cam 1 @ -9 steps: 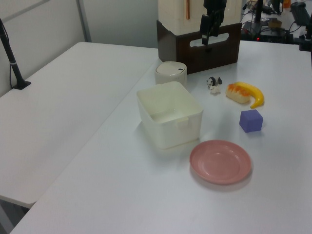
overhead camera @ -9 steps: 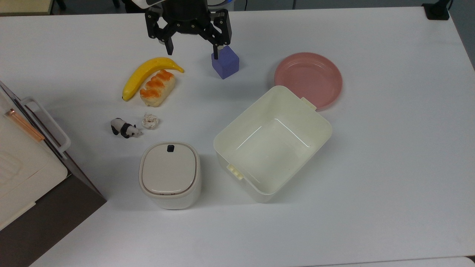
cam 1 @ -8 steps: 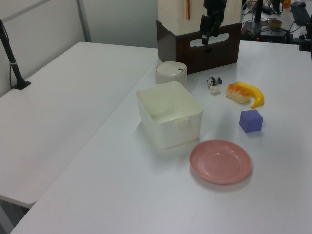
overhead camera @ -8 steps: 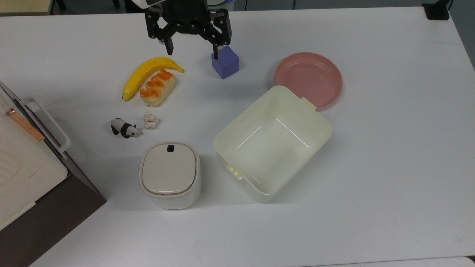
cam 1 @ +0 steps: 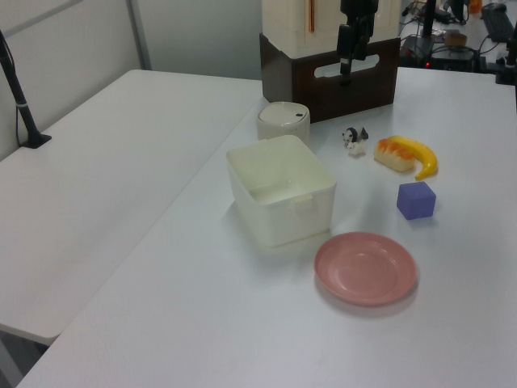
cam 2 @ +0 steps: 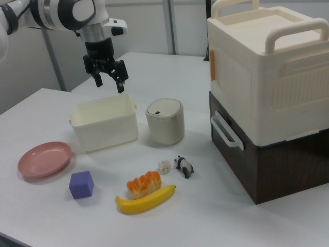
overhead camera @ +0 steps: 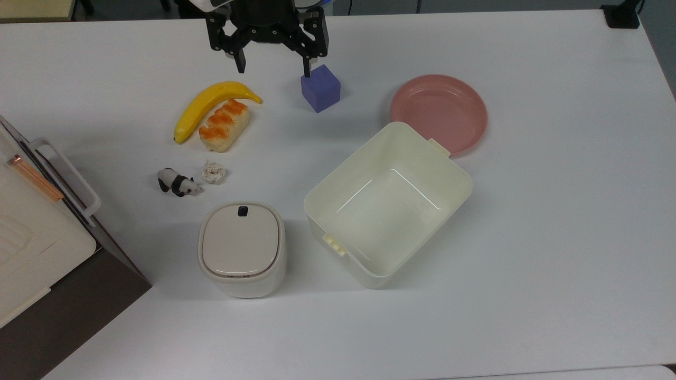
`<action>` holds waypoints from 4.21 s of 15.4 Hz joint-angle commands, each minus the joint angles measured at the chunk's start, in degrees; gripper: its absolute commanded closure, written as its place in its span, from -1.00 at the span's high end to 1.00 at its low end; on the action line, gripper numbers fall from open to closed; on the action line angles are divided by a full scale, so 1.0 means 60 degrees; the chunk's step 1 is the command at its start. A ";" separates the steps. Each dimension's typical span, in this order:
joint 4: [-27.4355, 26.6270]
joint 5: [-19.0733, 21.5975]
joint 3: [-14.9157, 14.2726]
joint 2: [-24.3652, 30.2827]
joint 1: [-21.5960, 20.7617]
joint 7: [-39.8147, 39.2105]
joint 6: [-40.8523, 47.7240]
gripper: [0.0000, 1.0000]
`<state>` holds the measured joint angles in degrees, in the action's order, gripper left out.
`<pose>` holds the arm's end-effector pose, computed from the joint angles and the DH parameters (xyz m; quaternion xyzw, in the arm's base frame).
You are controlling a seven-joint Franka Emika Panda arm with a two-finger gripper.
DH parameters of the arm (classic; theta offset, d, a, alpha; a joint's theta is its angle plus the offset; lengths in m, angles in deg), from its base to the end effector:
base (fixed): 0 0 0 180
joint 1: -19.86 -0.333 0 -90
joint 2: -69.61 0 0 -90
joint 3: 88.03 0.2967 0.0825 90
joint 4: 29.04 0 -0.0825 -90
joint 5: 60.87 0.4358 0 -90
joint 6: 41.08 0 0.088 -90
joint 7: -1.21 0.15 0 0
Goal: Open the trash can
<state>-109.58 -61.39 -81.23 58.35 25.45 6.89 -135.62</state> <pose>0.6718 0.0068 0.5319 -0.9989 0.0402 -0.0241 0.0085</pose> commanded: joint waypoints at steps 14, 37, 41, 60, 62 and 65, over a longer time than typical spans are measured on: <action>0.0020 -0.0031 -0.0210 0.0133 -0.0140 -0.0493 0.0303 1.00; -0.0009 -0.0016 -0.0224 0.0030 -0.0052 -0.0742 0.0230 -1.00; 0.0006 -0.0016 -0.0224 0.0030 -0.0052 -0.0728 0.0230 -1.00; 0.0562 -0.0805 -0.0224 -0.2017 -0.0096 0.0016 -0.2532 -1.00; 0.0562 -0.1128 -0.0224 -0.2370 -0.0096 0.0136 -0.3094 -1.00; 0.0562 -0.1217 -0.0239 -0.2504 -0.0023 0.0210 -0.3650 -1.00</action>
<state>-108.16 -67.54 -82.06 44.53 25.63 6.59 -155.18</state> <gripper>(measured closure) 0.991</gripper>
